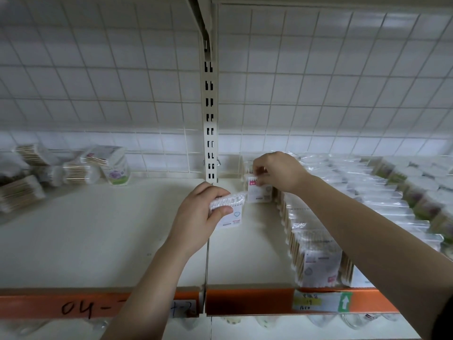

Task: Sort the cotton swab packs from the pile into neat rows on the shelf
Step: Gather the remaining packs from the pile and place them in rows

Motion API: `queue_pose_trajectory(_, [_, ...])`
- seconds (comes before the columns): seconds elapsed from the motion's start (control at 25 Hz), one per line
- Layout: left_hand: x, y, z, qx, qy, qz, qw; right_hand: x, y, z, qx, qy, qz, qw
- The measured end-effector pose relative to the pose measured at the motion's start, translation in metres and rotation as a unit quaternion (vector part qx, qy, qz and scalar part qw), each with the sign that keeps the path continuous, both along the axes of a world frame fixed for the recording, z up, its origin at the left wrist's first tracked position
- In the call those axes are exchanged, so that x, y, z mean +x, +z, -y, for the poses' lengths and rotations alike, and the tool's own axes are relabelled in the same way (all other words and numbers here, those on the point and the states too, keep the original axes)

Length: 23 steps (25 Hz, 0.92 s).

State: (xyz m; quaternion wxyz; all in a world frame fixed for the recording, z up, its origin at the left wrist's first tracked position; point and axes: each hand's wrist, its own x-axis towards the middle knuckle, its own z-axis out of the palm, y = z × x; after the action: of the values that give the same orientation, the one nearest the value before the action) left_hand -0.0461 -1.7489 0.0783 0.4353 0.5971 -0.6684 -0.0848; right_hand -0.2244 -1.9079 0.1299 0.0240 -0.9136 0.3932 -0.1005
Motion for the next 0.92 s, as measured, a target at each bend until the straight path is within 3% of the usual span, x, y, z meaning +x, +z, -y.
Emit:
queue_pose_trajectory(0.4, [-0.009,0.007,0.021,0.005,-0.019,-0.012,1.0,-0.024,0.015,-0.009,-0.016,-0.008,0.067,0.998])
queue_pose_trajectory(0.92, [-0.045,0.007,0.082,0.0,-0.048,0.066,0.997,-0.085,0.0,-0.057,-0.014,-0.092,0.155,0.983])
